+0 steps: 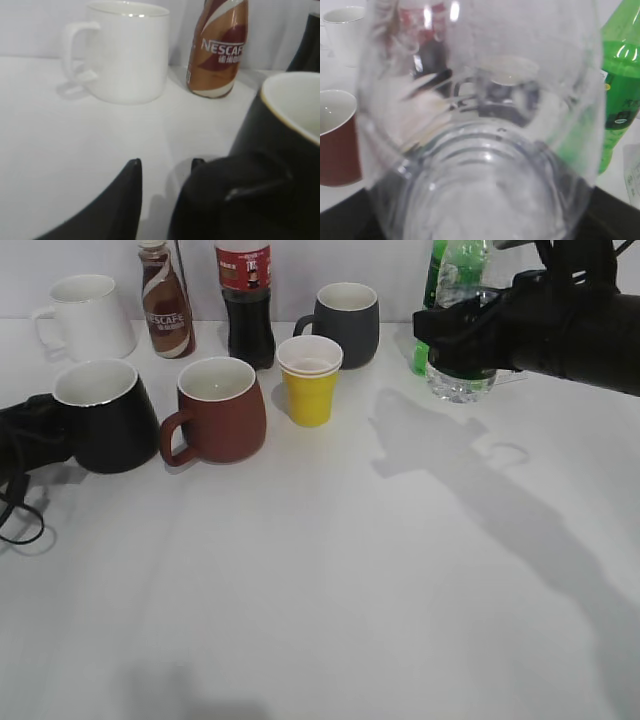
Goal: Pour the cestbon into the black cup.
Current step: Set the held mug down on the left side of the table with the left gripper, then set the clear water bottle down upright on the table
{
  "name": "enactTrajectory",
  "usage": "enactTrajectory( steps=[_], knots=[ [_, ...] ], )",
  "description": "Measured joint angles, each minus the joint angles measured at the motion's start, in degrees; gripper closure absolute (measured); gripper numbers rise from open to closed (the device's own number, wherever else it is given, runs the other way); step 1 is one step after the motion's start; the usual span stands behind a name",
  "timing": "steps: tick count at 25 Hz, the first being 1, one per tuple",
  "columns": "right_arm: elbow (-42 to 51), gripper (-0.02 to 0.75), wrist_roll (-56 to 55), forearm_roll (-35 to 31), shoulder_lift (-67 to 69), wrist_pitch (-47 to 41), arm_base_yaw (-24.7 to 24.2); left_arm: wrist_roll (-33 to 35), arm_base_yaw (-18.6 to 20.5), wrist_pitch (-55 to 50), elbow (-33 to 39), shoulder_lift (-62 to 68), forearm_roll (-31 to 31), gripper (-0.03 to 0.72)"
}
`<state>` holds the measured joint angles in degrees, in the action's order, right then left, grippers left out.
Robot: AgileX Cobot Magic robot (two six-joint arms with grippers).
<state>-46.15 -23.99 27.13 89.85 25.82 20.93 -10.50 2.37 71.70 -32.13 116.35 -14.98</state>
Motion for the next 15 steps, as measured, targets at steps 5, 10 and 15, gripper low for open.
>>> enactTrajectory(
  steps=[5,10,15],
  knots=[
    [0.0,0.275,-0.13,-0.22,0.0,0.06,0.0,0.0,0.0,-1.74,4.02,-3.55,0.61,0.426],
    [0.0,0.275,-0.19,-0.46,0.0,0.06,0.0,0.0,0.0,-1.98,7.18,-6.71,0.75,0.422],
    [0.0,0.275,-0.19,-1.19,0.0,0.06,0.0,0.0,0.0,-2.1,9.4,-7.16,0.75,0.415]
  ],
)
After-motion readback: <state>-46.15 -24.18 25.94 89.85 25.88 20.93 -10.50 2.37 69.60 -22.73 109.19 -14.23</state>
